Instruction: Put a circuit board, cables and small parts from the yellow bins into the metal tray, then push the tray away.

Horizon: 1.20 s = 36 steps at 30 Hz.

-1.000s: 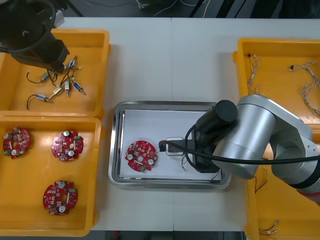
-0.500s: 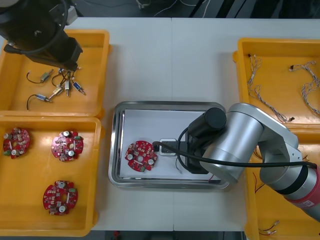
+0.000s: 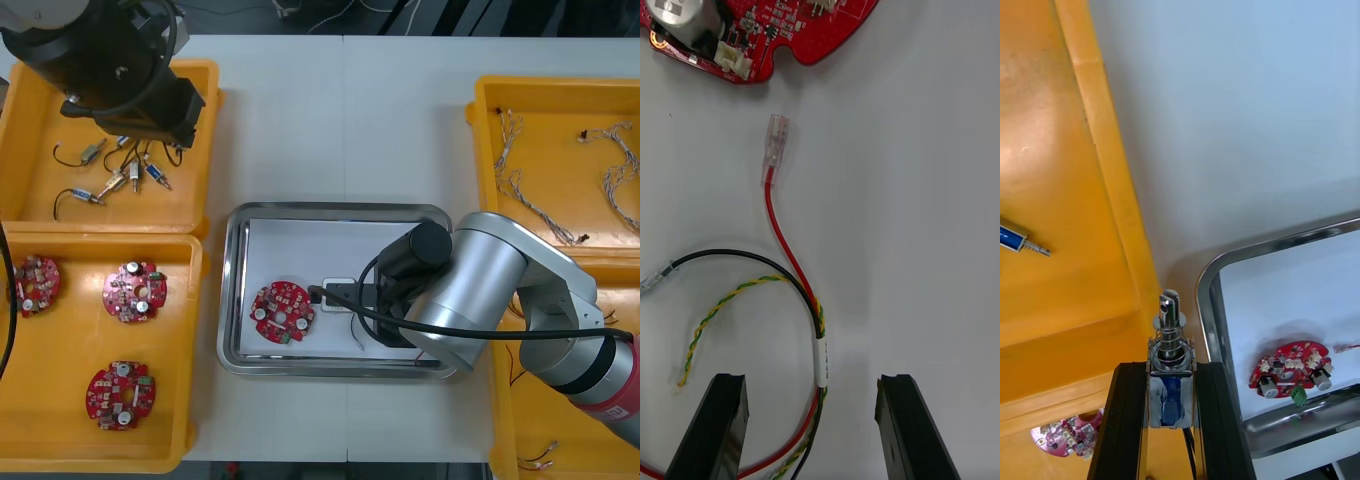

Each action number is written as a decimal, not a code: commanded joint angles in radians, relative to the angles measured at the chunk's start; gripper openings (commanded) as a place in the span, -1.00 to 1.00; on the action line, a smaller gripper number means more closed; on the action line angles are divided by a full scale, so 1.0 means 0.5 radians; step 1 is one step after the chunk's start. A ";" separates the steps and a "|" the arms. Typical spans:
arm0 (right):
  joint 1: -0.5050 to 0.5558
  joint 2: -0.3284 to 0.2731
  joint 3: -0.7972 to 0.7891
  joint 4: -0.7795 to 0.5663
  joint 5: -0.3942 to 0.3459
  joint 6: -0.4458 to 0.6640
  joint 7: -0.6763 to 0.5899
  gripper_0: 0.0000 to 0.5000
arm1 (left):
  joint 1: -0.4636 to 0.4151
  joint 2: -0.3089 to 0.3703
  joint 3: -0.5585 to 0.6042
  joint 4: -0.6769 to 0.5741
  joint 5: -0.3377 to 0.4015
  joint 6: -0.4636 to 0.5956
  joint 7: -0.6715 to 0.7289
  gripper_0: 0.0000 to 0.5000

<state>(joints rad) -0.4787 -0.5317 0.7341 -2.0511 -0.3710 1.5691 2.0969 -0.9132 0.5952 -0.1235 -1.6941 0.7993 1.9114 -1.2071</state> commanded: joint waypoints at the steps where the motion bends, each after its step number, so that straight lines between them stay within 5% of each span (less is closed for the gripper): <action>1: 0.019 0.008 -0.042 -0.125 0.006 0.043 0.043 1.00 | 0.023 -0.064 0.045 -0.091 -0.034 0.017 0.205 -1.00; 16: -0.055 0.011 -0.563 -0.534 -0.231 0.688 -0.049 1.00 | 0.026 -0.064 0.002 -0.106 -0.031 0.017 0.270 -1.00; 29: -0.193 -0.020 -1.048 -0.576 -0.378 0.702 -0.138 1.00 | 0.041 -0.089 -0.090 -0.195 -0.049 0.017 0.365 -1.00; 36: -0.193 -0.158 -1.306 -0.576 -0.565 0.702 -0.423 1.00 | 0.099 -0.101 -0.268 -0.348 -0.074 0.017 0.589 -1.00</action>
<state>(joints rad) -0.5423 -0.5571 0.1411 -2.3057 -0.6253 1.9166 1.9535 -0.8832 0.5662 -0.2153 -1.8069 0.7716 1.9125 -1.0612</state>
